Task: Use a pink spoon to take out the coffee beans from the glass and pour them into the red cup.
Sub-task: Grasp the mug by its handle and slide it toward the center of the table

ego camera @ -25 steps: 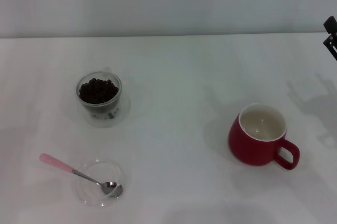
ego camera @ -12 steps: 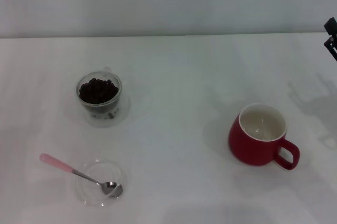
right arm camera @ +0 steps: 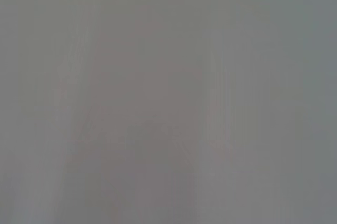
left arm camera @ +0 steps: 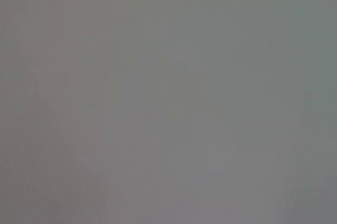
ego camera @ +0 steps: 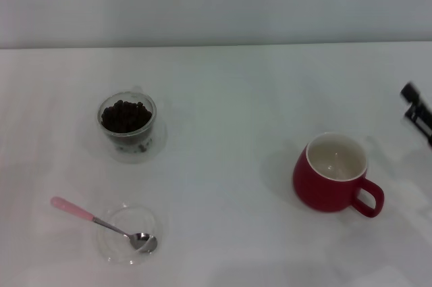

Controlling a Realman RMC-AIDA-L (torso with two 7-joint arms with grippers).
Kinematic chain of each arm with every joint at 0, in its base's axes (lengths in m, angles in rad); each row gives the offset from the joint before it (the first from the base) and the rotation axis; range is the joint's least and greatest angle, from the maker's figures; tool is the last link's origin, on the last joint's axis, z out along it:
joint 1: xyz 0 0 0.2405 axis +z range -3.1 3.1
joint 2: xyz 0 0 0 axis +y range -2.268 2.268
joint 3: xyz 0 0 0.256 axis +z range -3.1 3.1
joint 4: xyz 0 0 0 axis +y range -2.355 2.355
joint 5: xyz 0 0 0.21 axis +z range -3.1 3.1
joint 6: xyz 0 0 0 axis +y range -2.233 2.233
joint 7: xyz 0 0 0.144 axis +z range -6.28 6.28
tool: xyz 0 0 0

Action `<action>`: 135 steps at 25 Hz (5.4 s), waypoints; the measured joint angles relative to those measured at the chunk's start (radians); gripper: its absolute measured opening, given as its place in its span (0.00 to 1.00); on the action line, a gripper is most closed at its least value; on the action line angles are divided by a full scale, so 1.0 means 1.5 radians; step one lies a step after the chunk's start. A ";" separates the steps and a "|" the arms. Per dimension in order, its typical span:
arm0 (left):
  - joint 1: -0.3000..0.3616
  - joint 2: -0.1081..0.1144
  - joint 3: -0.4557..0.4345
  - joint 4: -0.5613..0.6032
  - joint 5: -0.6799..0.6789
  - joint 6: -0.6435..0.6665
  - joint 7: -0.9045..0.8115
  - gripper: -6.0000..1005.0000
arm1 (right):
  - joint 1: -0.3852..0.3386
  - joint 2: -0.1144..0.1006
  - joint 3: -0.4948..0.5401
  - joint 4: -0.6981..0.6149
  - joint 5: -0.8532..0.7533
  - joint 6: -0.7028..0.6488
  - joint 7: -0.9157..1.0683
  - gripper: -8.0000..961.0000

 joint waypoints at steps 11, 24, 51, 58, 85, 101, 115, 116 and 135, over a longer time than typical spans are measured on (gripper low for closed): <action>-0.010 0.001 0.000 0.000 0.000 0.000 0.000 0.89 | -0.045 0.010 -0.003 0.056 -0.102 -0.006 0.021 0.87; -0.020 0.002 0.000 0.000 0.000 0.000 0.000 0.89 | -0.071 0.012 -0.047 0.053 -0.140 0.026 0.052 0.87; -0.021 0.001 0.000 0.000 0.000 0.002 0.000 0.89 | -0.056 0.012 0.037 0.011 -0.131 0.180 0.005 0.86; -0.021 0.000 -0.002 0.000 -0.002 0.004 0.000 0.89 | -0.046 0.013 0.028 -0.019 -0.139 0.238 0.004 0.63; -0.027 0.002 -0.005 0.001 -0.004 0.026 0.000 0.89 | -0.044 0.014 -0.012 -0.061 -0.139 0.240 -0.003 0.22; -0.026 0.001 -0.005 0.000 -0.004 0.026 0.000 0.89 | -0.039 0.017 -0.141 -0.133 -0.138 0.254 0.013 0.24; -0.021 0.000 -0.001 0.000 -0.004 0.025 0.000 0.89 | -0.037 0.019 -0.203 -0.180 -0.140 0.282 0.005 0.28; -0.021 0.000 -0.001 0.000 -0.004 0.024 0.000 0.89 | -0.036 0.018 -0.203 -0.180 -0.142 0.280 0.005 0.29; -0.023 0.002 -0.002 0.000 -0.004 0.022 0.000 0.89 | -0.039 0.010 -0.200 -0.109 -0.146 0.198 0.009 0.70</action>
